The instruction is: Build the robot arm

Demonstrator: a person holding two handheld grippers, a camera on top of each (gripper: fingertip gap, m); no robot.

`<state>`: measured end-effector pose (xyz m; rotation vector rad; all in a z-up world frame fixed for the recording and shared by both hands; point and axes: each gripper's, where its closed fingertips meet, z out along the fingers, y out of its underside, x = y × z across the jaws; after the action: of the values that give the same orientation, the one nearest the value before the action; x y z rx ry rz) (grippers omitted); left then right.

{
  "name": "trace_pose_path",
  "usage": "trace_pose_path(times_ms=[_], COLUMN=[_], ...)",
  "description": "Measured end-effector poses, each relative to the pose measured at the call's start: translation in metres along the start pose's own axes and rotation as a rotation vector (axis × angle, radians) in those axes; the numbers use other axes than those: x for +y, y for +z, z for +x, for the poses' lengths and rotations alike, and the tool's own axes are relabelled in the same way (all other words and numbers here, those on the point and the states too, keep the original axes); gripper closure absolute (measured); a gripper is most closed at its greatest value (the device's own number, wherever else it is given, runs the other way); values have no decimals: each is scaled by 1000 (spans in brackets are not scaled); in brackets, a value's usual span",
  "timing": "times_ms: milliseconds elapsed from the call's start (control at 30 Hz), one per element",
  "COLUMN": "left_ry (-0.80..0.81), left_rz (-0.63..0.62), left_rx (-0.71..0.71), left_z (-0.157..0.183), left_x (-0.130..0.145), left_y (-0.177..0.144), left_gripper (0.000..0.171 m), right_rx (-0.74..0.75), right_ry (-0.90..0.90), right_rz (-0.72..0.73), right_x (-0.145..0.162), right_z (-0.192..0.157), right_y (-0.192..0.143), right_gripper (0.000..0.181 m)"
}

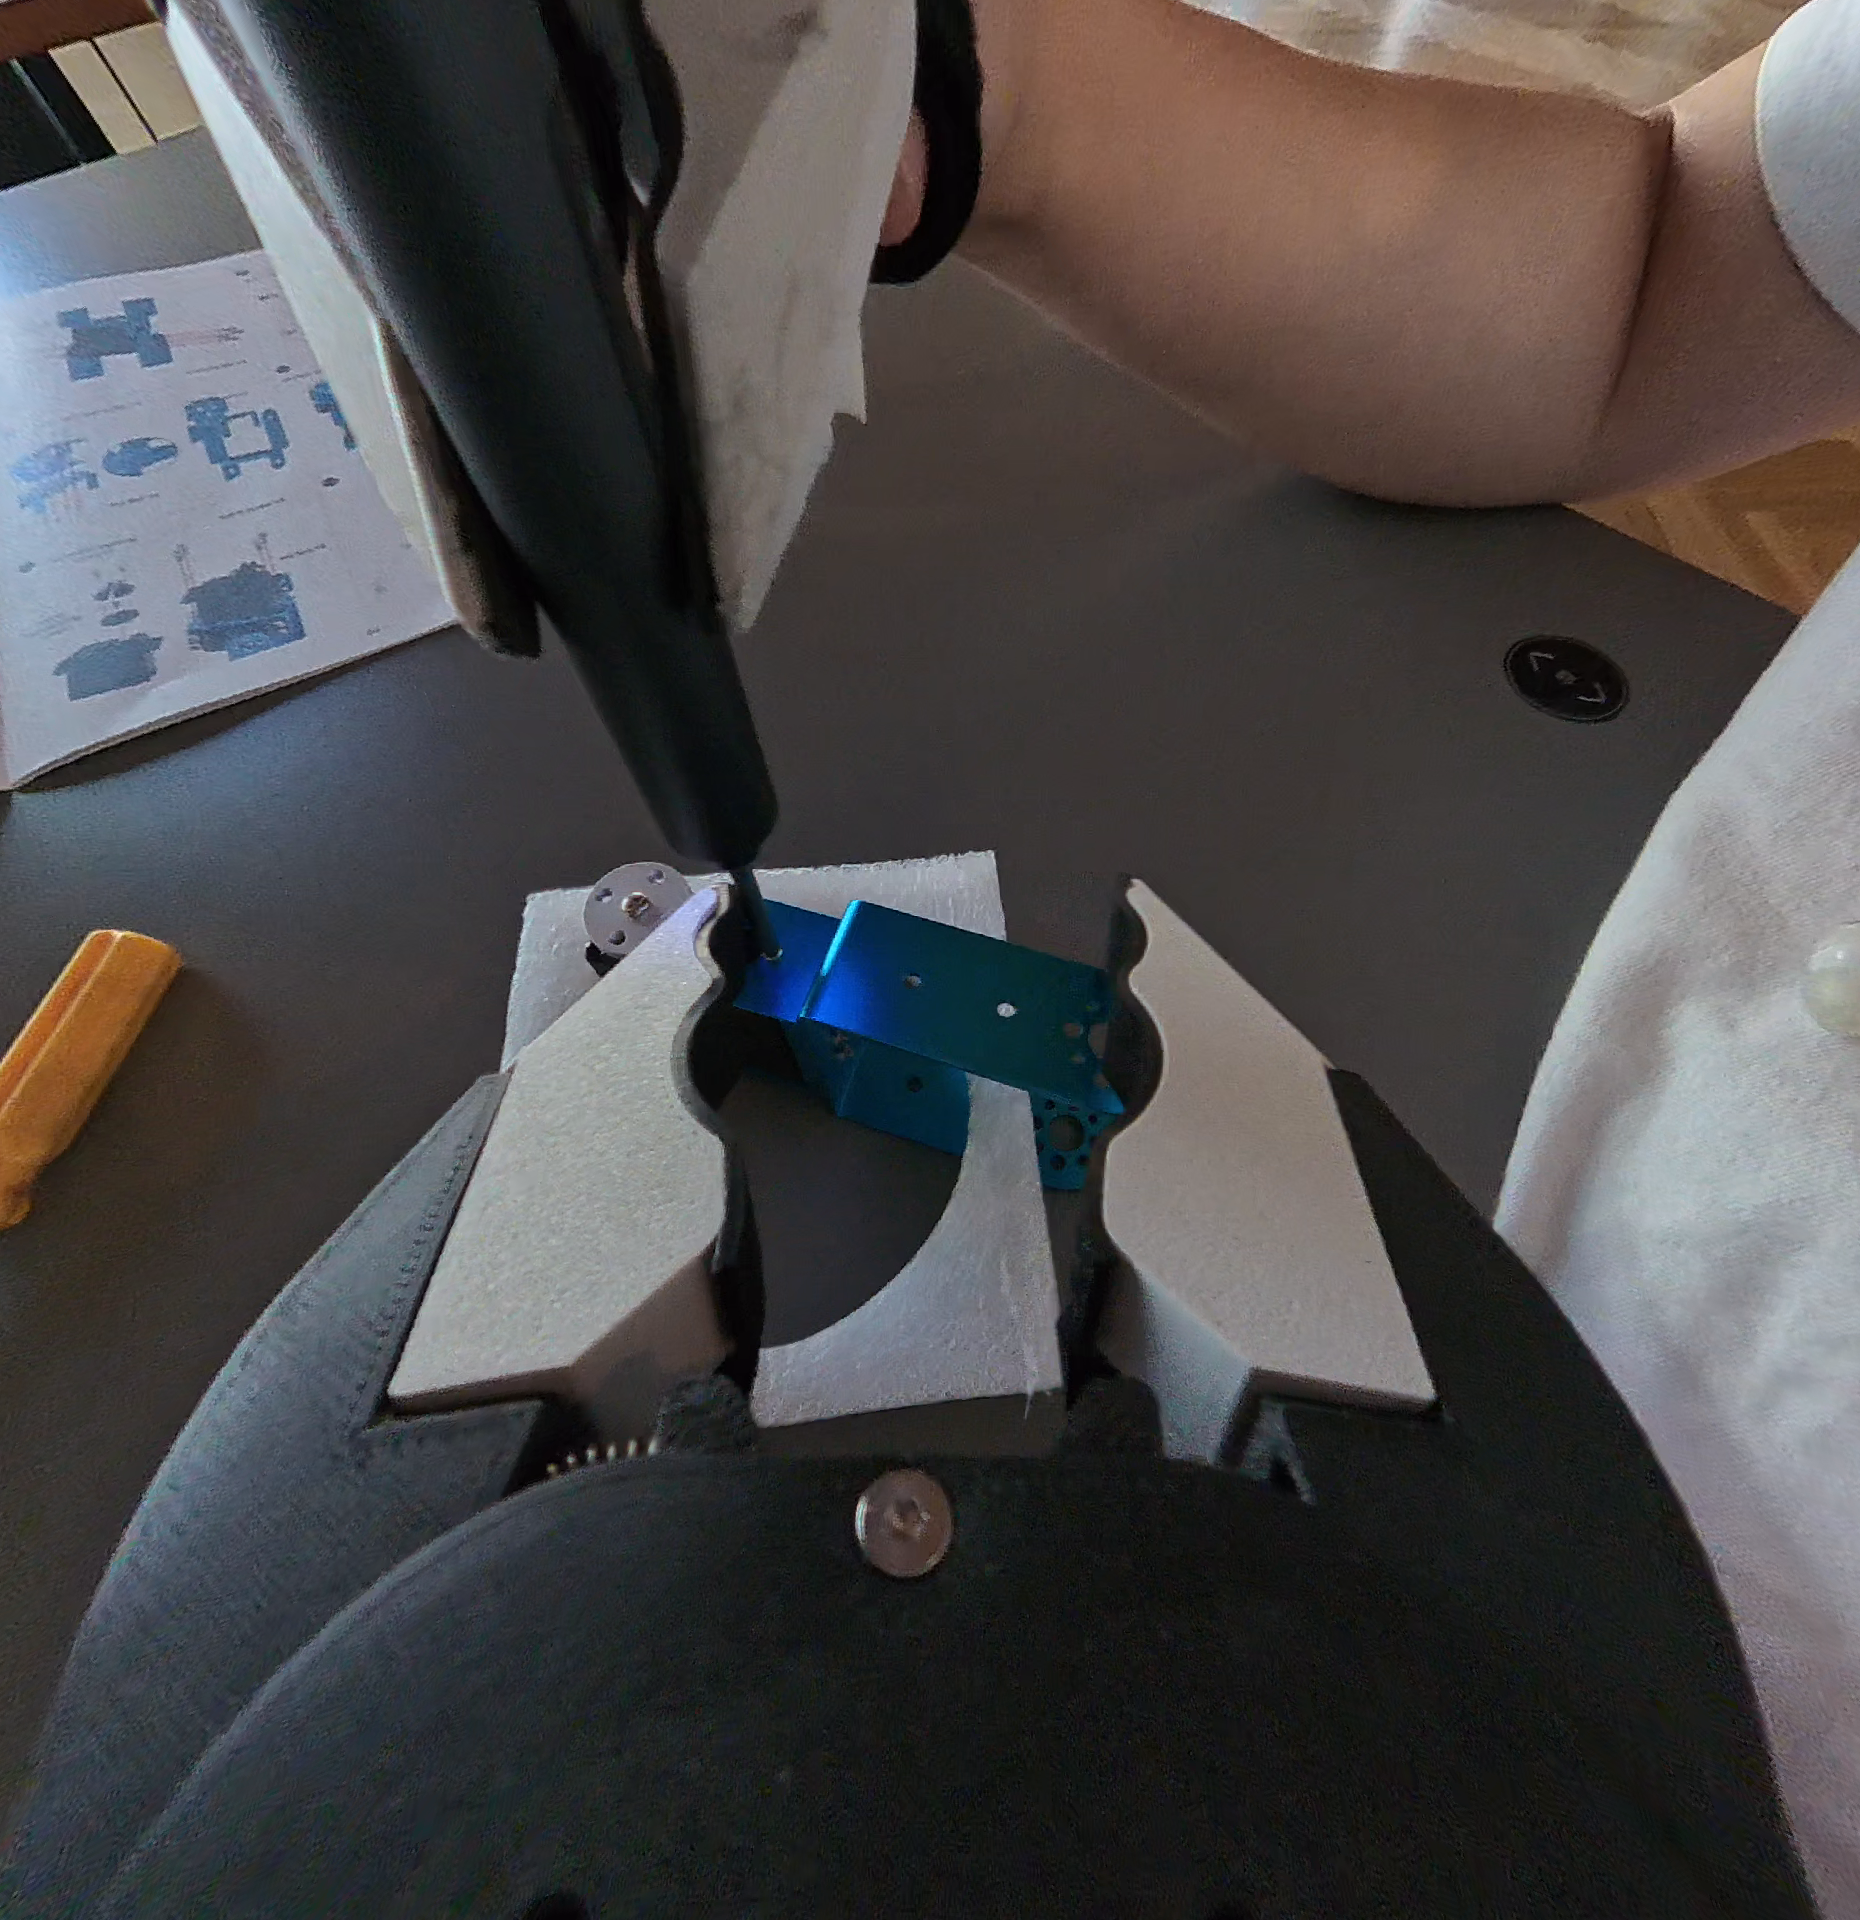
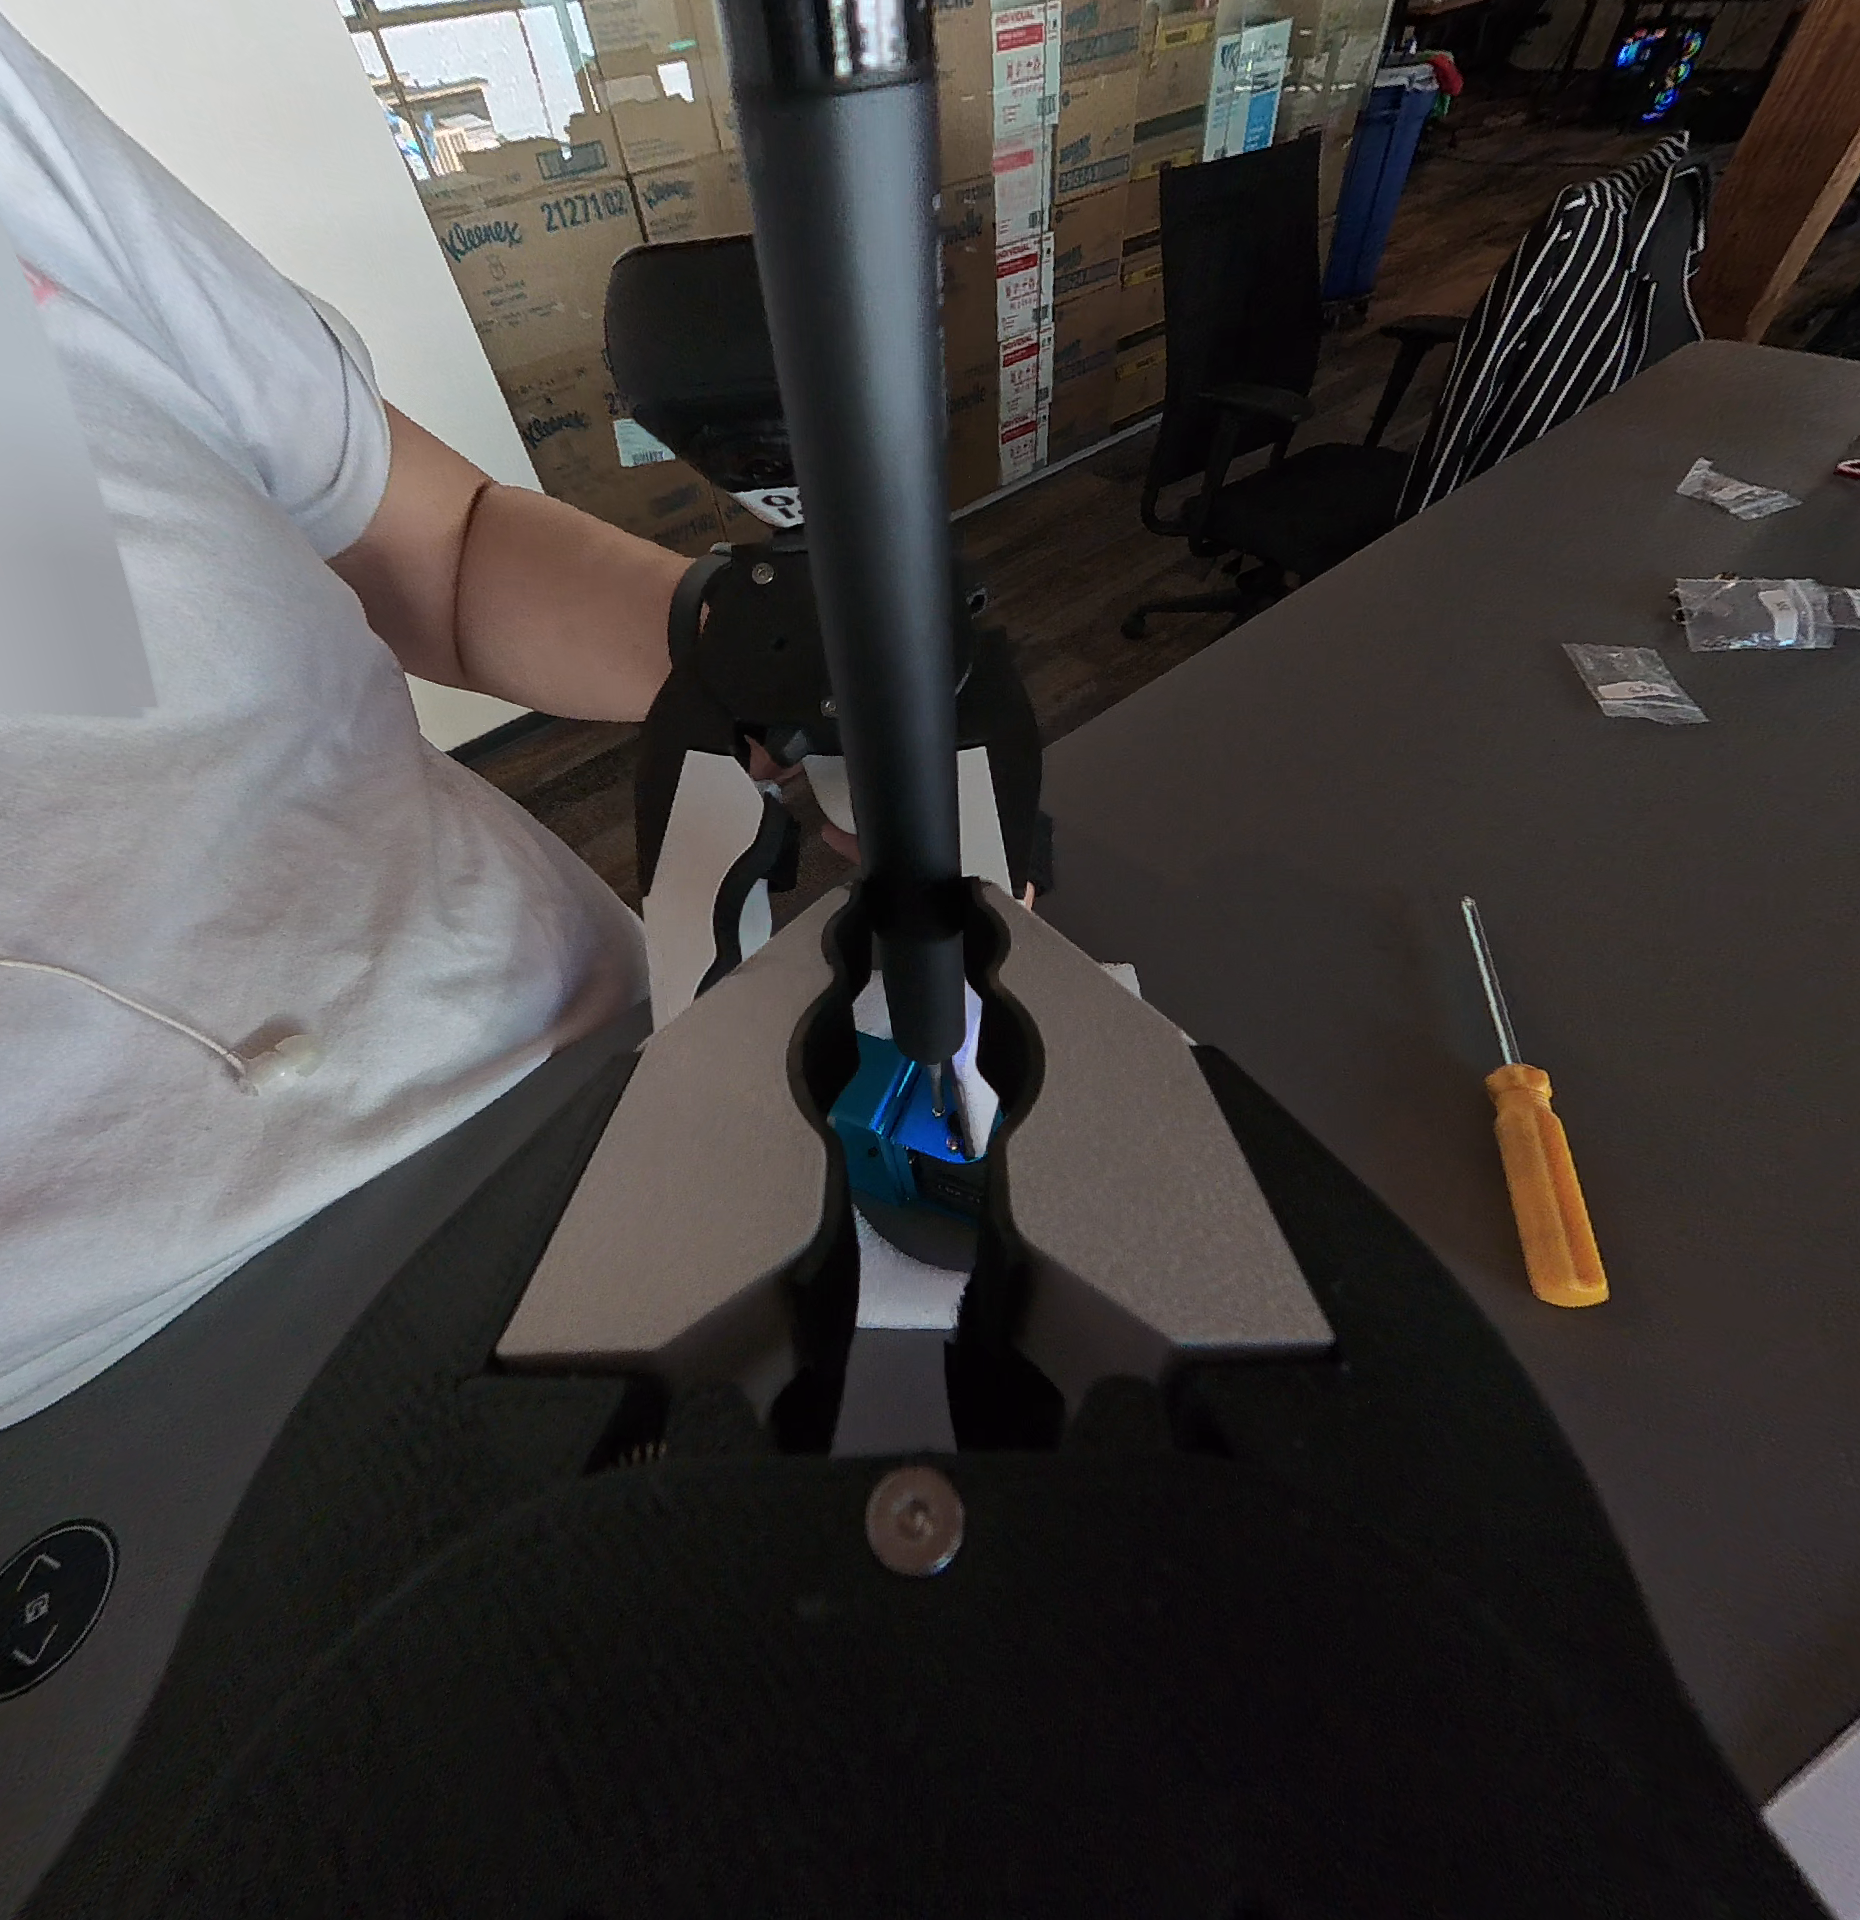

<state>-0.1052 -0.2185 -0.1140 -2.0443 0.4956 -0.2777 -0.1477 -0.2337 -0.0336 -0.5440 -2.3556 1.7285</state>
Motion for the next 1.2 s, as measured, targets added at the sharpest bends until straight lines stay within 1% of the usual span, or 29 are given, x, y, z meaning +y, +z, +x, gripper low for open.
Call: trace_pose_path(times_ms=[67,233,333,400,467,500,567,667,733,767,867,1200], left_ry=[2,26,12,-5,-49,-85,-206,-327,-354,-367,-399,-407], left_rz=[4,13,29,24,53,64,69,20,22,42,77,88], left_rx=[-4,-32,-34,-59,-112,-125,-171,-204,-207,-205,-181,-180], left_z=[2,-2,-3,-7,-12,-12,-14,-7,-1,0,4,4], left_x=[0,2,2,2,-2,-2,1,16,18,17,15,15], left_y=[1,-1,-2,-6,-14,-18,-21,-17,-12,-11,-6,-6], left_gripper=[97,100,100,103,91,91,90,86,90,94,99,101], right_rx=[-7,-6,-4,1,7,8,-1,-10,-19,-22,-36,-33], right_ry=[5,-5,-20,-27,-18,-15,-13,-14,-13,-13,-1,-27], right_rz=[6,12,6,0,5,9,12,15,22,27,40,37], right_x=[0,0,0,0,0,0,0,1,1,0,0,-1], right_z=[0,0,-1,-1,1,1,1,0,0,0,-1,-2], right_y=[-1,0,1,1,1,1,0,0,-1,-1,1,3], right_gripper=[164,164,164,164,164,164,164,164,164,164,164,164])
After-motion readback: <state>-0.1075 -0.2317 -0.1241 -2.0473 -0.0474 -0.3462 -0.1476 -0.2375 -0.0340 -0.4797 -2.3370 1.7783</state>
